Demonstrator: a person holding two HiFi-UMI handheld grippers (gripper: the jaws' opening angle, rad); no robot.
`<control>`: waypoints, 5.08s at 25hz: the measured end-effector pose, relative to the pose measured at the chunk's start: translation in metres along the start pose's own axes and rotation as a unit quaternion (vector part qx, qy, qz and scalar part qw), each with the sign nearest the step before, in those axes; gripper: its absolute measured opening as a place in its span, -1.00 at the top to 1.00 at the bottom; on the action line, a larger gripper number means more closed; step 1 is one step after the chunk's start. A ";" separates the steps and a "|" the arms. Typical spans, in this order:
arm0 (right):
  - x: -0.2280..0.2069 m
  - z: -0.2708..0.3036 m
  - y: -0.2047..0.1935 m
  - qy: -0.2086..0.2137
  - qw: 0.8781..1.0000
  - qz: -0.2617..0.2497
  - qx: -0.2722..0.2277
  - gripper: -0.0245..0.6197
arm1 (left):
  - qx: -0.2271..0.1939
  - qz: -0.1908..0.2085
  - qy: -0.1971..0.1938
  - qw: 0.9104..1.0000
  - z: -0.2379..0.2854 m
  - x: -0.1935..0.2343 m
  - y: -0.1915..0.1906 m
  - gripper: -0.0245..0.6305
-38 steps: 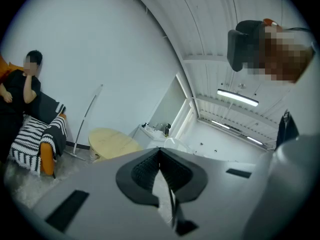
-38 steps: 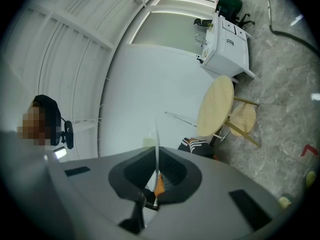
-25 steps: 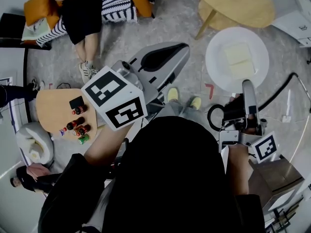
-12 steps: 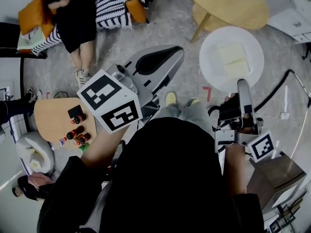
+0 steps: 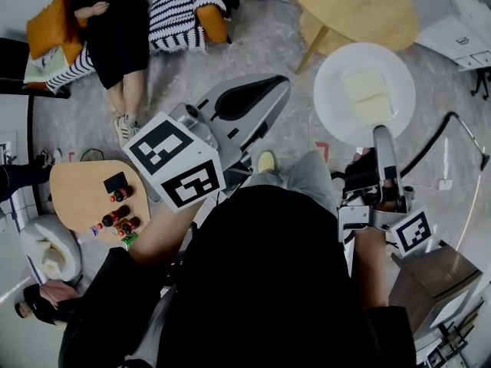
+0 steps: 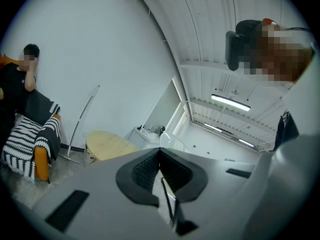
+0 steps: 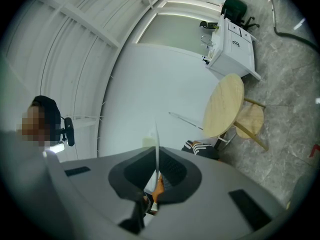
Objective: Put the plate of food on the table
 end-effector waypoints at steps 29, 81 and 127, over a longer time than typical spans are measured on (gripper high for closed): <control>0.017 -0.001 -0.007 0.028 0.999 -0.013 -0.013 0.87 | -0.027 0.033 -0.012 0.999 -0.020 -0.012 0.009 0.91; -0.174 0.204 0.208 -0.004 0.998 0.060 0.015 0.88 | 0.058 -0.033 0.038 0.997 0.298 0.128 0.069 0.91; -0.178 0.311 0.244 0.033 0.994 0.069 0.080 0.88 | 0.003 -0.005 0.097 0.995 0.323 0.174 0.146 0.91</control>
Point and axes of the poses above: the fingertips, and each gripper's own axes: z forward along the fingers, x to its left, y out of its top, the point moved 5 cm from there along -z, backward along the fingers, and after that the axes turned 3 degrees about -z, right-handed, at the moved point
